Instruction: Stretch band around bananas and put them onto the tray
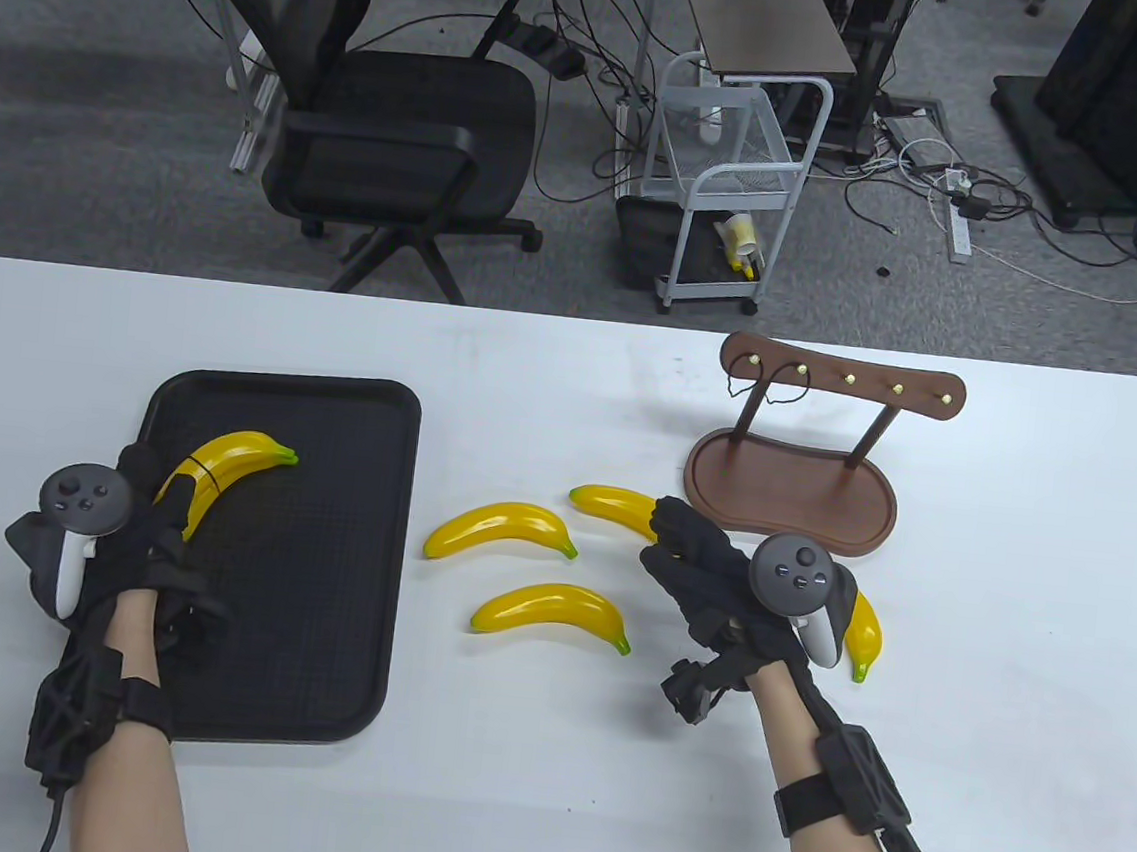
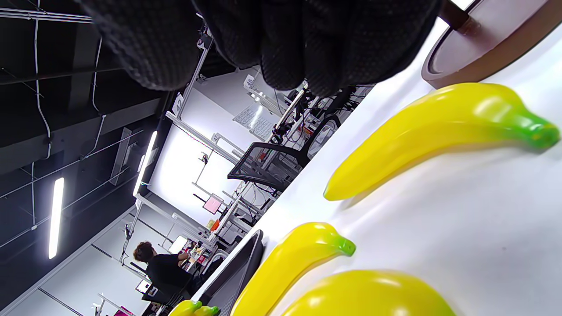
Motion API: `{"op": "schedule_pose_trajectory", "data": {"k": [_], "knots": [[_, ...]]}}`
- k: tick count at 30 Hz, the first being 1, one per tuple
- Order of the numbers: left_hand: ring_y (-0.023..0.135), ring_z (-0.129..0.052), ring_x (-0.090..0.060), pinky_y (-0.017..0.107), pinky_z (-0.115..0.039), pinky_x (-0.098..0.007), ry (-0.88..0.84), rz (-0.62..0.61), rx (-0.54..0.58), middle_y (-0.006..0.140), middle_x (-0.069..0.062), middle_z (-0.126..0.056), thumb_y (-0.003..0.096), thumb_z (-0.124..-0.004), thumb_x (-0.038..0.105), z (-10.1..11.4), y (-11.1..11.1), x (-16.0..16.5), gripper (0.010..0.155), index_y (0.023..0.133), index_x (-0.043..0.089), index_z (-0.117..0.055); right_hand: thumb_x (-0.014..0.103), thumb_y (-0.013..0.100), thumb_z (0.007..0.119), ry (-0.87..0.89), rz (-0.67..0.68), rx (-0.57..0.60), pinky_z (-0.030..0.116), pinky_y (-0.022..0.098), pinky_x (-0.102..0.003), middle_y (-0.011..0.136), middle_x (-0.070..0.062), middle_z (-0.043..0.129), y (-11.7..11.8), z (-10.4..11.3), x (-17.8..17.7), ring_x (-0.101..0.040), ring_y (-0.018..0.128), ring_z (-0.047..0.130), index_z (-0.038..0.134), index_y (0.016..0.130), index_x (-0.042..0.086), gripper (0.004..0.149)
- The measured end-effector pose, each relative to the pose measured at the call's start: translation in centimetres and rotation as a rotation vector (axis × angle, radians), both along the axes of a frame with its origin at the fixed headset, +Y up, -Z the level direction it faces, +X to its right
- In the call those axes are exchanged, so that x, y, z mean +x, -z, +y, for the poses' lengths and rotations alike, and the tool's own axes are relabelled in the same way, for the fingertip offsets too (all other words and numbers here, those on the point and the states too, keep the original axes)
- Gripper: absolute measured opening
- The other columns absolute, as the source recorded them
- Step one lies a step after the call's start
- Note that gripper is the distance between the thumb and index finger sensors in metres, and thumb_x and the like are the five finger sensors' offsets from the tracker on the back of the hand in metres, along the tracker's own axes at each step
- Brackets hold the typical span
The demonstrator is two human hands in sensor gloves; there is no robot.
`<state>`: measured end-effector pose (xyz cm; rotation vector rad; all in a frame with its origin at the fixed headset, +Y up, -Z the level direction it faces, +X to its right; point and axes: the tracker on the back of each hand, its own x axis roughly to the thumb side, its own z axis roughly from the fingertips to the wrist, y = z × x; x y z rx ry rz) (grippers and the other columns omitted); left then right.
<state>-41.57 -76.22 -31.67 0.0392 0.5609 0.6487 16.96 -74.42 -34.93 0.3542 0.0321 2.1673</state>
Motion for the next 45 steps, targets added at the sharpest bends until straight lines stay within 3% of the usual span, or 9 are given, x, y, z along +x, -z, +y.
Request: {"op": "schedule_pose_trajectory", "data": {"k": [5,15,24,35,45], "knots": [[0.111,-0.067,-0.031,0.083,-0.058,-0.050,-0.032,-0.037,0.086,0.122,0.000,-0.058,0.0647,-0.069,0.048,2.2,-0.4,0.6,0.061,0.116,0.027,-0.042,0.041,0.056,0.074,0.008,-0.005,0.006,0.072,0.060,-0.055,0.108,-0.020,0.066,0.0,0.2,0.2,-0.046,0.092,0.074,0.055,0.109,0.009,0.065],[0.111,-0.067,-0.032,0.083,-0.058,-0.050,-0.081,-0.180,0.233,0.122,0.000,-0.058,0.0646,-0.069,0.049,5.8,-0.5,4.9,0.061,0.115,0.027,-0.043,0.041,0.056,0.074,0.029,-0.018,0.017,0.071,0.060,-0.055,0.108,-0.020,0.066,0.0,0.7,0.7,-0.046,0.092,0.074,0.055,0.109,0.009,0.065],[0.111,-0.068,-0.032,0.082,-0.058,-0.051,-0.109,-0.351,0.311,0.122,-0.001,-0.059,0.0644,-0.069,0.049,7.5,-0.3,11.7,0.060,0.115,0.027,-0.045,0.041,0.056,0.074,0.038,-0.029,0.014,0.071,0.060,-0.055,0.108,-0.020,0.066,0.1,0.7,1.1,-0.046,0.092,0.074,0.055,0.109,0.009,0.065],[0.111,-0.068,-0.033,0.082,-0.058,-0.051,-0.098,-0.524,0.358,0.121,-0.001,-0.060,0.0644,-0.069,0.049,8.2,-1.2,18.5,0.060,0.115,0.027,-0.046,0.041,0.056,0.074,0.039,-0.043,0.015,0.071,0.060,-0.055,0.108,-0.019,0.066,0.1,0.8,1.5,-0.046,0.092,0.074,0.055,0.109,0.009,0.064],[0.111,-0.068,-0.032,0.082,-0.058,-0.051,-0.092,-0.591,0.340,0.122,0.000,-0.059,0.0644,-0.068,0.049,7.1,-1.5,20.4,0.059,0.115,0.028,-0.047,0.041,0.056,0.074,0.024,-0.058,0.008,0.071,0.060,-0.055,0.108,-0.019,0.066,0.1,0.7,1.8,-0.046,0.092,0.074,0.055,0.109,0.009,0.064]]}}
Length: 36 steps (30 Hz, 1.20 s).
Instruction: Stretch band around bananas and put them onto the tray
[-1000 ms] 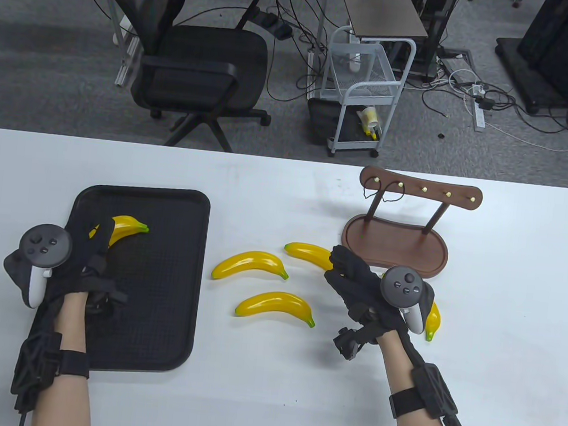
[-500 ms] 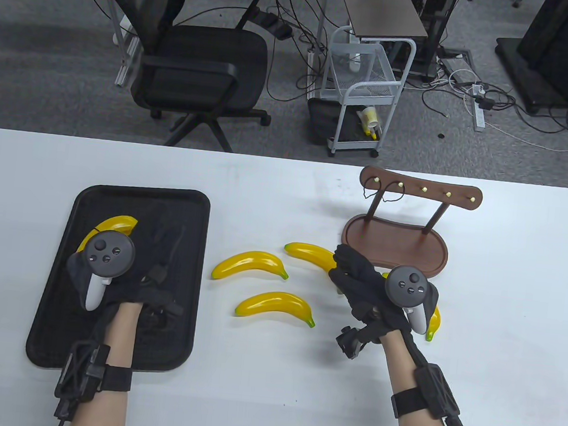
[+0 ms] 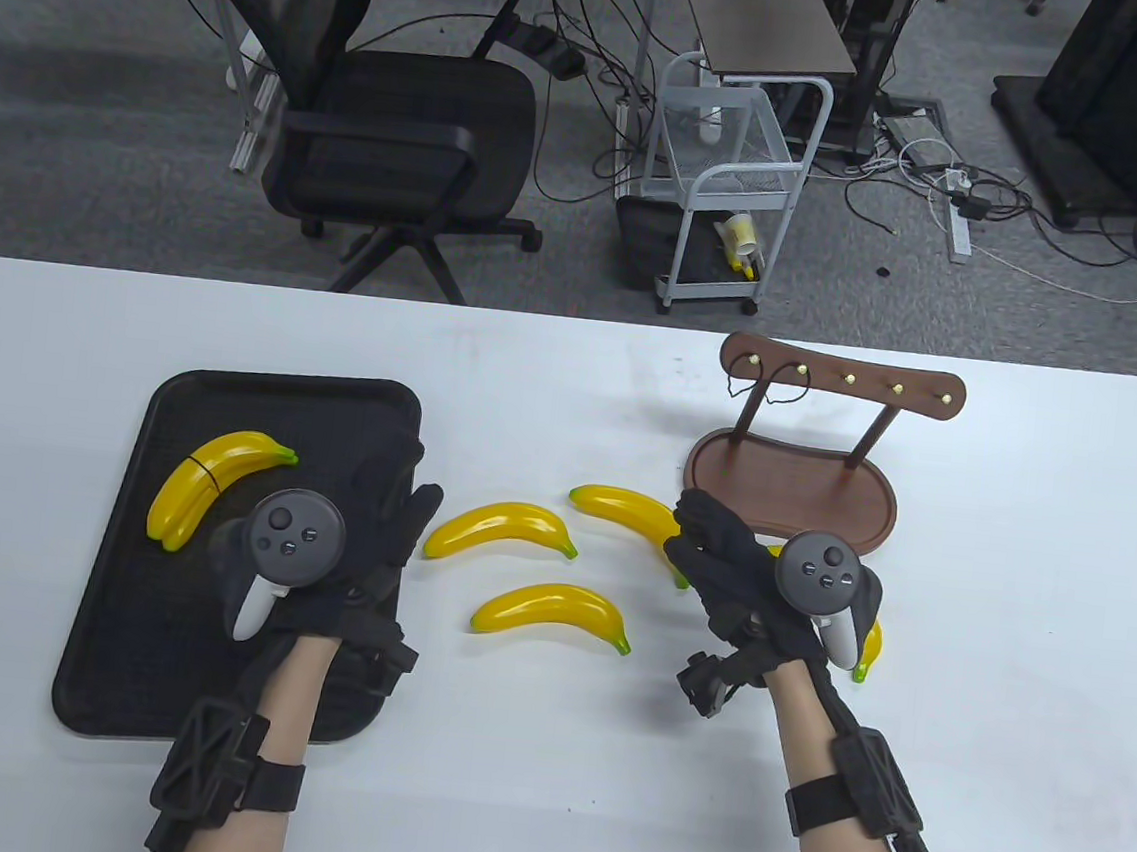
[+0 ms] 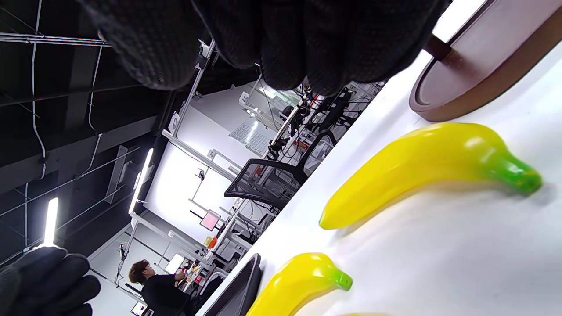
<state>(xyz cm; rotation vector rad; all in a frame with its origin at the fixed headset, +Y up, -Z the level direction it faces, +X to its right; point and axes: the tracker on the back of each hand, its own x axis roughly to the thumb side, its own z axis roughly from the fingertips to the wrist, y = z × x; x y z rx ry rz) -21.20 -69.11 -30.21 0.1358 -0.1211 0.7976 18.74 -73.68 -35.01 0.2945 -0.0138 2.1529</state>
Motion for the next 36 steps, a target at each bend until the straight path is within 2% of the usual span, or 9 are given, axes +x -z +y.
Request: {"op": "schedule_pose_trajectory", "data": {"k": [8,12,19,28,36], "knots": [[0.110,-0.069,-0.032,0.082,-0.059,-0.050,0.005,-0.029,-0.019,0.120,0.000,-0.061,0.0638,-0.069,0.049,-2.0,0.3,0.7,0.058,0.114,0.028,-0.048,0.040,0.056,0.075,-0.006,-0.040,-0.006,0.071,0.060,-0.056,0.107,-0.019,0.067,0.1,-0.1,0.6,-0.046,0.092,0.074,0.056,0.108,0.009,0.063],[0.109,-0.071,-0.031,0.082,-0.060,-0.050,0.066,-0.052,-0.017,0.120,0.000,-0.061,0.0632,-0.069,0.049,-2.5,0.3,1.4,0.058,0.113,0.028,-0.048,0.040,0.056,0.075,0.002,-0.058,-0.019,0.071,0.060,-0.056,0.107,-0.019,0.067,0.1,-0.2,1.0,-0.046,0.092,0.074,0.056,0.108,0.009,0.063],[0.109,-0.071,-0.030,0.081,-0.060,-0.050,0.042,-0.076,-0.019,0.119,0.001,-0.063,0.0629,-0.069,0.049,-3.5,0.0,1.9,0.057,0.113,0.029,-0.049,0.042,0.056,0.075,0.050,-0.130,-0.040,0.071,0.060,-0.056,0.107,-0.019,0.068,0.7,-0.2,2.0,-0.046,0.091,0.074,0.056,0.108,0.009,0.064],[0.107,-0.074,-0.031,0.080,-0.062,-0.050,-0.033,-0.125,-0.048,0.118,0.000,-0.065,0.0620,-0.070,0.049,-4.3,-0.2,2.3,0.058,0.112,0.028,-0.051,0.044,0.056,0.075,0.093,-0.274,-0.068,0.072,0.059,-0.055,0.106,-0.020,0.069,2.9,1.2,3.6,-0.046,0.090,0.075,0.057,0.108,0.008,0.066],[0.107,-0.074,-0.031,0.080,-0.062,-0.050,-0.016,-0.143,-0.049,0.118,0.000,-0.065,0.0619,-0.070,0.049,-4.5,-0.4,2.8,0.057,0.112,0.028,-0.052,0.045,0.056,0.074,0.130,-0.387,-0.123,0.072,0.061,-0.054,0.107,-0.018,0.067,5.3,1.4,5.2,-0.045,0.092,0.075,0.055,0.109,0.009,0.067]]}}
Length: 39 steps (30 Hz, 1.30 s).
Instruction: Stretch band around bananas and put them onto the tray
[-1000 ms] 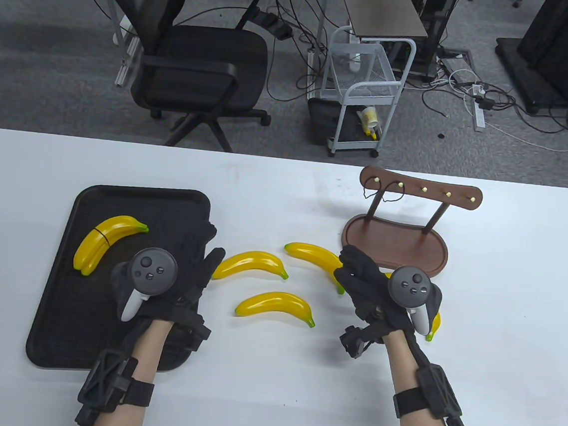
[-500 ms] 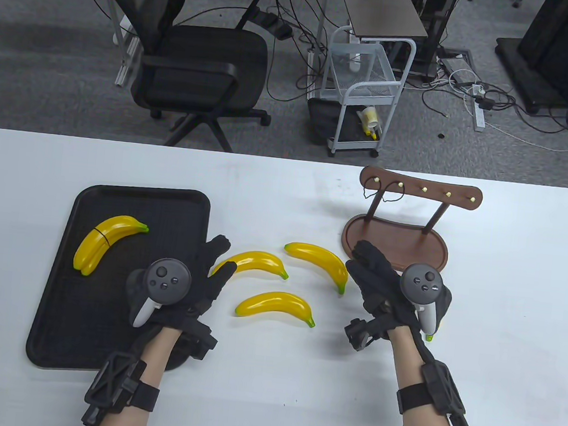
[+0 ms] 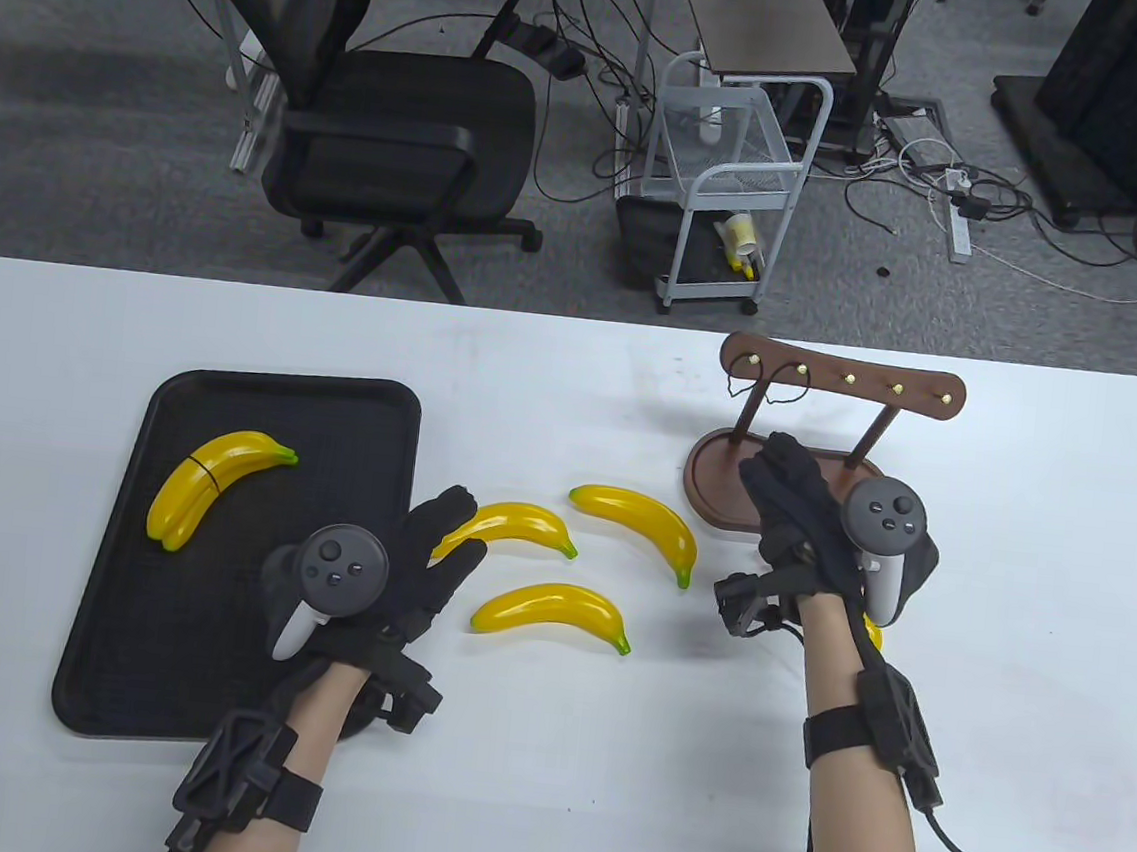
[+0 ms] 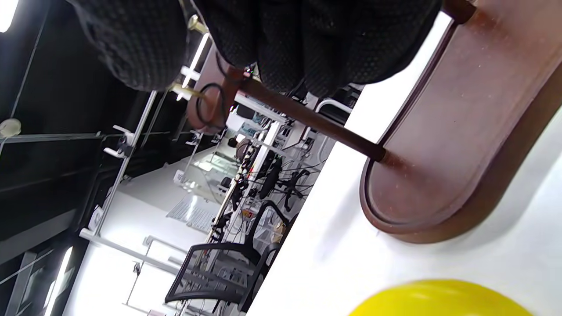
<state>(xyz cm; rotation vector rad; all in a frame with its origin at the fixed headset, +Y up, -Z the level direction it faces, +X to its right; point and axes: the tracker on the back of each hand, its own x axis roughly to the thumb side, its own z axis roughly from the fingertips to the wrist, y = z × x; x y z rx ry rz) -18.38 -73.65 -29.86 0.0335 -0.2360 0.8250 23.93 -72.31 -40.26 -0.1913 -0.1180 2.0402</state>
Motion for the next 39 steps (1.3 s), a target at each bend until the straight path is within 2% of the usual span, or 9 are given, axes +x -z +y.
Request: {"op": "schedule_pose_trajectory", "data": {"k": [8,23,27,32,39], "knots": [[0.107,-0.074,-0.030,0.080,-0.062,-0.049,0.009,-0.008,-0.002,0.118,0.000,-0.065,0.0618,-0.070,0.049,-0.1,0.0,0.2,0.058,0.112,0.028,-0.052,0.045,0.056,0.074,0.095,-0.091,-0.037,0.071,0.062,-0.054,0.108,-0.019,0.065,2.1,-1.2,0.9,-0.045,0.093,0.073,0.054,0.109,0.009,0.067],[0.106,-0.075,-0.030,0.080,-0.063,-0.049,0.013,-0.011,-0.009,0.117,0.000,-0.066,0.0618,-0.070,0.049,-0.1,0.0,0.3,0.057,0.112,0.028,-0.052,0.042,0.056,0.074,0.486,-0.213,-0.070,0.074,0.060,-0.051,0.103,-0.016,0.072,5.2,-3.1,1.0,-0.040,0.087,0.080,0.058,0.107,0.010,0.062],[0.106,-0.076,-0.030,0.080,-0.063,-0.049,0.011,-0.018,-0.012,0.117,0.000,-0.067,0.0618,-0.070,0.049,-0.1,0.0,0.4,0.057,0.112,0.028,-0.053,0.041,0.055,0.075,0.449,-0.252,-0.075,0.077,0.057,-0.049,0.098,-0.013,0.078,5.5,-2.8,0.9,-0.035,0.082,0.086,0.063,0.103,0.012,0.058],[0.105,-0.076,-0.030,0.080,-0.063,-0.049,0.009,-0.017,-0.013,0.117,0.000,-0.068,0.0617,-0.070,0.048,-0.1,0.0,0.3,0.056,0.111,0.028,-0.053,0.040,0.055,0.076,0.487,-0.288,-0.092,0.079,0.053,-0.048,0.089,-0.010,0.085,5.8,-2.8,0.9,-0.032,0.074,0.091,0.070,0.097,0.014,0.050],[0.105,-0.077,-0.030,0.080,-0.063,-0.049,0.007,-0.014,-0.018,0.116,0.000,-0.068,0.0618,-0.070,0.048,-0.2,0.0,0.3,0.056,0.111,0.028,-0.054,0.039,0.056,0.077,0.489,-0.289,-0.076,0.081,0.049,-0.047,0.080,-0.005,0.091,5.6,-2.5,1.0,-0.027,0.066,0.095,0.077,0.090,0.016,0.041]]}}
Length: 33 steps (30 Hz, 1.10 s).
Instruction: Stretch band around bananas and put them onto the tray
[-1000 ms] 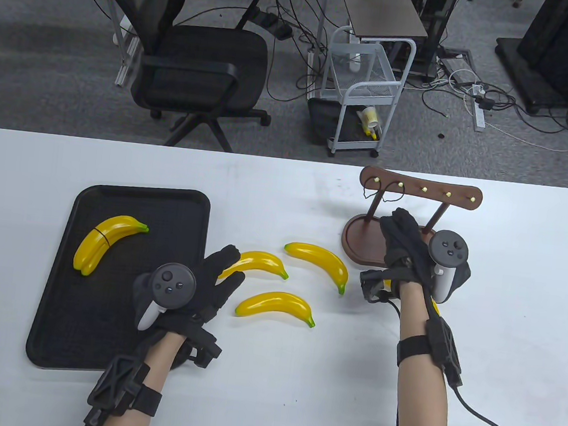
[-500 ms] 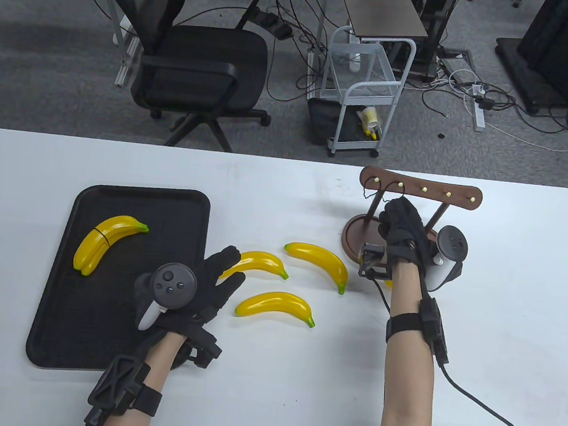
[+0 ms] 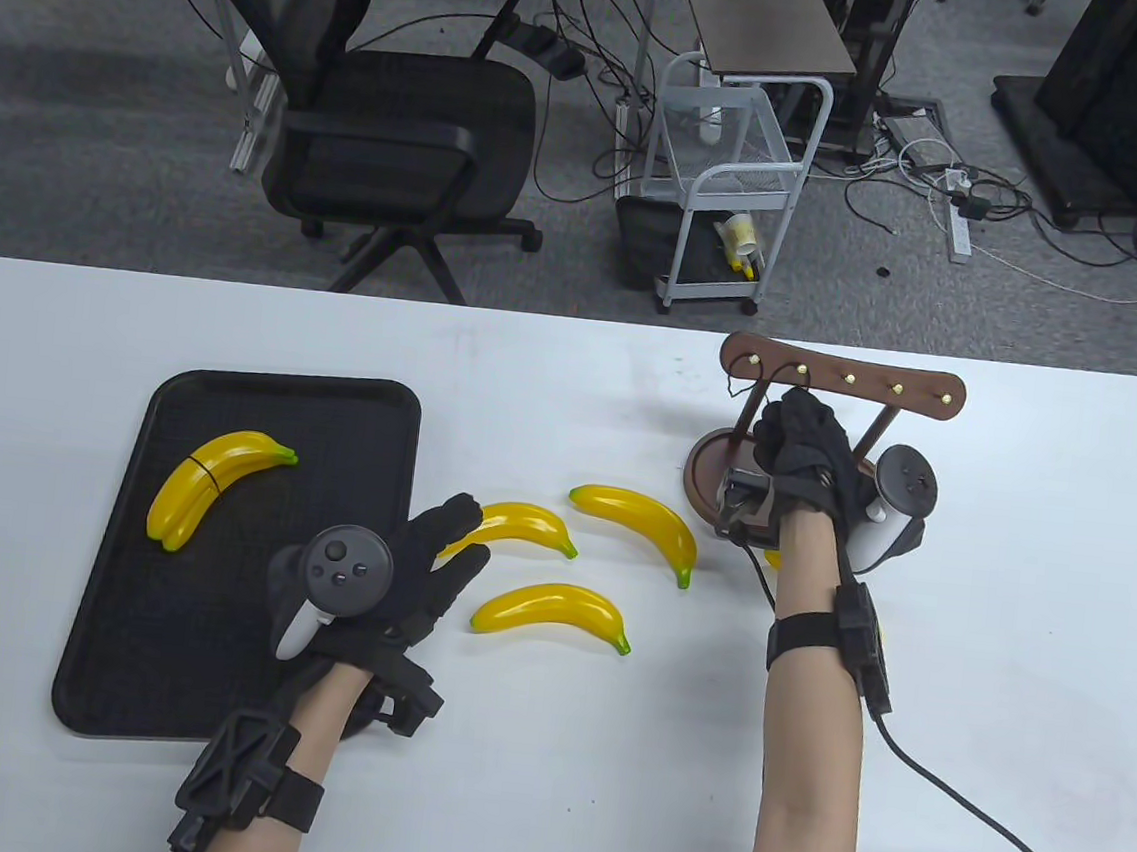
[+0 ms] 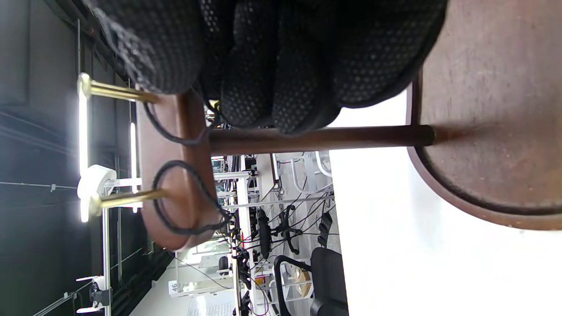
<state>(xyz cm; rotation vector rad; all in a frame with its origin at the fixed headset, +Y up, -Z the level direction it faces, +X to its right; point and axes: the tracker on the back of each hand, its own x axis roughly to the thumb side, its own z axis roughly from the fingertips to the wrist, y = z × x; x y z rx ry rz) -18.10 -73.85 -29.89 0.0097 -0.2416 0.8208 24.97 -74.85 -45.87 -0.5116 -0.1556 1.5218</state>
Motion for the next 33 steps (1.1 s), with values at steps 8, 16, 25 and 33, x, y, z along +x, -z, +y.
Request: {"op": "schedule_pose_trajectory", "data": {"k": [8,16,25,33], "knots": [[0.105,-0.077,-0.030,0.080,-0.063,-0.049,0.001,-0.001,-0.004,0.116,0.001,-0.068,0.0618,-0.070,0.048,0.0,0.0,0.0,0.056,0.111,0.028,-0.054,0.038,0.057,0.076,-0.009,0.004,0.019,0.082,0.046,-0.047,0.075,-0.005,0.093,-0.4,1.1,0.3,-0.026,0.061,0.097,0.079,0.087,0.013,0.039],[0.105,-0.077,-0.030,0.080,-0.063,-0.049,-0.003,-0.003,-0.011,0.116,0.000,-0.068,0.0617,-0.071,0.048,-0.1,0.0,0.0,0.056,0.111,0.028,-0.054,0.038,0.057,0.076,-0.019,0.019,0.045,0.082,0.046,-0.047,0.074,-0.005,0.093,-1.0,2.5,0.3,-0.026,0.061,0.097,0.079,0.087,0.013,0.039],[0.105,-0.076,-0.030,0.080,-0.063,-0.049,-0.004,-0.005,-0.014,0.116,0.000,-0.068,0.0618,-0.071,0.048,-0.1,0.1,0.0,0.056,0.111,0.028,-0.054,0.038,0.058,0.076,-0.054,0.099,0.089,0.082,0.046,-0.047,0.074,-0.005,0.094,-2.4,3.6,-0.4,-0.027,0.061,0.098,0.080,0.086,0.013,0.038],[0.105,-0.076,-0.030,0.080,-0.063,-0.048,-0.001,-0.011,-0.018,0.117,0.000,-0.068,0.0615,-0.071,0.049,-0.2,0.1,0.0,0.057,0.111,0.027,-0.054,0.037,0.058,0.077,-0.104,0.240,0.150,0.083,0.045,-0.047,0.074,-0.006,0.094,-4.2,4.6,-2.0,-0.027,0.060,0.098,0.081,0.086,0.013,0.038]]}}
